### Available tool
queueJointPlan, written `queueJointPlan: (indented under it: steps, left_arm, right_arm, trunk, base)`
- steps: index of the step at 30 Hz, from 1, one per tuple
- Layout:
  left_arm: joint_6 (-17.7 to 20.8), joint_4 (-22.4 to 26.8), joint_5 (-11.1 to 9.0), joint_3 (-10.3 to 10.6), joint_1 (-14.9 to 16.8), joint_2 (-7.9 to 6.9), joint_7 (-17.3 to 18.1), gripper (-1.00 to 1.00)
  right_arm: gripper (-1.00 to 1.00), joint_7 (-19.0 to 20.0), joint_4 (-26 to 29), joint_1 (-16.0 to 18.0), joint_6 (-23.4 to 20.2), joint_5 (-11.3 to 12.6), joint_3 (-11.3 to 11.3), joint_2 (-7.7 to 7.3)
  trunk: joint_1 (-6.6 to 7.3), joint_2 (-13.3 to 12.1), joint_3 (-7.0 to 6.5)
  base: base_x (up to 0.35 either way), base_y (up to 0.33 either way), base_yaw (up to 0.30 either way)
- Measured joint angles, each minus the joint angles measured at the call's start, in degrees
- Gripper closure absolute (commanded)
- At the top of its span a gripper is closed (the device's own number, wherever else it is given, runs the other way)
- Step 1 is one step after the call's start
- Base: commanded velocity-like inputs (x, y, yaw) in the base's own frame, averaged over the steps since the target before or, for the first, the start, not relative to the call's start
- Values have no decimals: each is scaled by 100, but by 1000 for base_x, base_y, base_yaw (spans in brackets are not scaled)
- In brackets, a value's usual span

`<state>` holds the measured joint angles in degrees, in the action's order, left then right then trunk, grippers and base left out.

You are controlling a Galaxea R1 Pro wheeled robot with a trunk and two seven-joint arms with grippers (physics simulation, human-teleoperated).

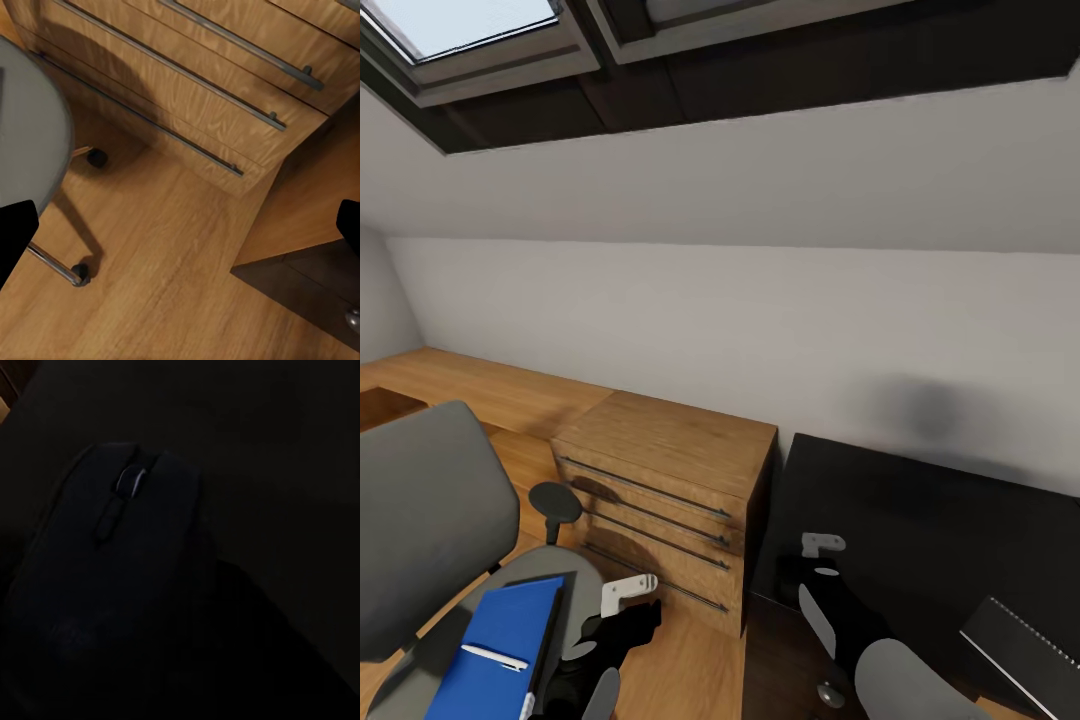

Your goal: In the bedroom, organize the workspace by keeping the computer under the desk, ensuring the monitor is on the desk, placing the keyboard on the desk next to the monitor, placing the mouse on the desk next to the keyboard, moving the folder from the swivel chair onto the desk next to the mouse, stacking the notebook on top of the folder with the pen on top of the notebook, and positioning the swivel chair next to the desk.

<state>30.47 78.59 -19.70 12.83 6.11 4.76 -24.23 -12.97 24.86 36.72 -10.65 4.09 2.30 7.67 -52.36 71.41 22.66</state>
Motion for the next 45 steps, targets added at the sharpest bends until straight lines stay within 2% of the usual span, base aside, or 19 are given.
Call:
queueJointPlan:
  steps: [9,25,27,29,31,34,37,41,43,44,45]
  left_arm:
    - [0,0,0,9,0,0,0,-100]
    - [0,0,5,10,0,3,-15,-100]
    - [0,0,10,11,0,3,-22,-100]
    - [0,0,17,10,0,1,-30,-100]
    - [-1,0,17,12,0,5,-28,-100]
    - [0,0,18,16,0,8,-26,-100]
    - [0,0,18,17,0,8,-26,-100]
    - [-1,-1,19,17,0,8,-27,-100]
    - [0,0,18,18,0,9,-26,-100]
    - [-1,-1,18,22,0,8,-27,-100]
    - [-1,0,18,24,0,9,-26,-100]
  right_arm:
    - [100,4,-1,2,6,10,-1,1]
    - [100,-13,111,1,55,9,-3,0]
    - [100,-18,321,-1,48,9,-6,-4]
    - [100,-23,755,-46,13,19,-7,-16]
    - [100,-23,1437,-365,-60,34,-10,-29]
    - [100,-23,2673,-968,-421,42,-8,-64]
    - [100,-27,3370,-1304,-690,47,-2,-67]
    - [100,-32,3758,-1472,-802,92,2,-57]
    - [100,-30,3843,-1507,-826,210,4,-51]
    - [100,-35,3939,-1528,-835,387,11,-45]
    - [100,-37,3956,-1529,-837,404,10,-44]
  trunk:
    - [0,0,0]
    - [351,-640,-287]
    - [395,-721,-323]
    - [439,-801,-359]
    - [482,-881,-395]
    - [546,-1002,-449]
    - [611,-1123,-503]
    - [699,-1283,-575]
    - [743,-1364,-611]
    - [765,-1404,-629]
    - [787,-1444,-647]
  base:
    - [0,0,0]
    - [0,0,0]
    - [0,0,0]
    - [0,0,0]
    - [-130,0,0]
    - [-275,0,0]
    - [-320,0,0]
    - [-336,0,0]
    - [-342,0,0]
    - [-342,0,0]
    - [-342,0,0]
